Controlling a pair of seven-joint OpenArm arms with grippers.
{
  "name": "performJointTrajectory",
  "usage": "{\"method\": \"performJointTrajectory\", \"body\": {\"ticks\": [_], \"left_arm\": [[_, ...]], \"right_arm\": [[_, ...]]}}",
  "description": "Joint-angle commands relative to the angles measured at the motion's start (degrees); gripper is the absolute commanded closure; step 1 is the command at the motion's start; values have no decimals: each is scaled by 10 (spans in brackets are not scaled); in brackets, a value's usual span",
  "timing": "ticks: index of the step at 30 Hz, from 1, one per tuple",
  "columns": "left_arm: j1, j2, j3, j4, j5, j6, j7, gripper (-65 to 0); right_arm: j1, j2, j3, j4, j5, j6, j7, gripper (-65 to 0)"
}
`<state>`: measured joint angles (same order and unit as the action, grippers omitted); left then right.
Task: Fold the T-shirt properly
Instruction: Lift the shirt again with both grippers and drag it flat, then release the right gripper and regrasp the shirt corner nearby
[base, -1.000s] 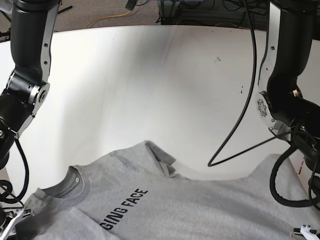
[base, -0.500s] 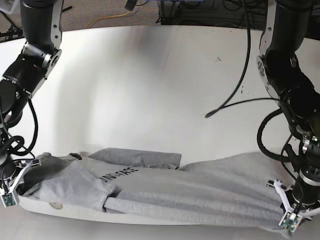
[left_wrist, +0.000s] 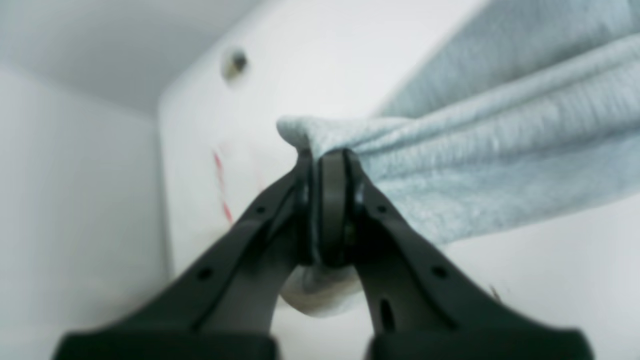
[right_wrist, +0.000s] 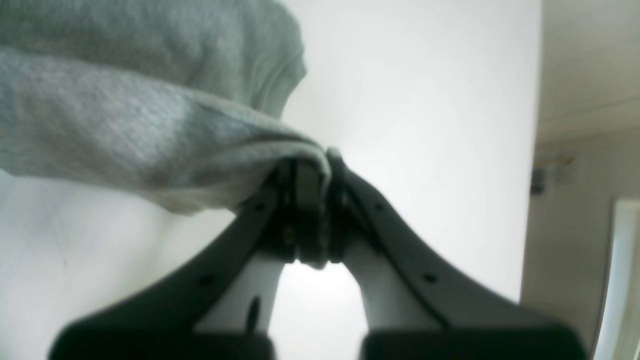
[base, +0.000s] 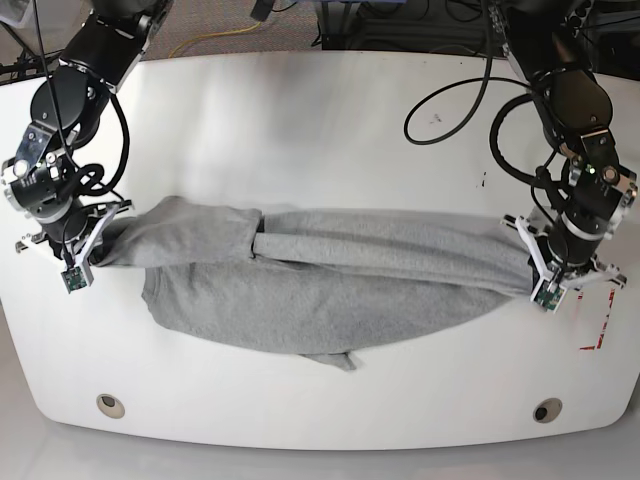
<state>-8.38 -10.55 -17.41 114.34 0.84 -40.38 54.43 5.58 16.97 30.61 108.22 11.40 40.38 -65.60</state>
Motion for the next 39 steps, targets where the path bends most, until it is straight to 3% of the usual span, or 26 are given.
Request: {"method": "performJointTrajectory", "body": {"ticks": [1, 10, 14, 22, 30, 35, 39], "left_arm": [[42, 3, -20, 10, -7, 4, -14, 0], [182, 4, -42, 12, -8, 4, -14, 0], [234, 28, -70, 11, -7, 4, -15, 0], [323, 33, -103, 9, -6, 4, -90, 0], [329, 32, -145, -2, -6, 4, -94, 0], [315, 29, -149, -5, -4, 4, -94, 0], [314, 29, -149, -5, -4, 4, -95, 0]], "right_arm": [[-5, 11, 8, 13, -2, -4, 11, 0], [-91, 11, 9, 12, -3, -4, 10, 0], [-121, 7, 9, 12, -3, -4, 10, 0], [-153, -8, 34, 11, -3, -4, 2, 0], [-149, -8, 35, 13, 2, -4, -51, 0], [-118, -8, 35, 4, 41, -4, -57, 0], [-71, -9, 34, -35, 45, -4, -93, 0]]}}
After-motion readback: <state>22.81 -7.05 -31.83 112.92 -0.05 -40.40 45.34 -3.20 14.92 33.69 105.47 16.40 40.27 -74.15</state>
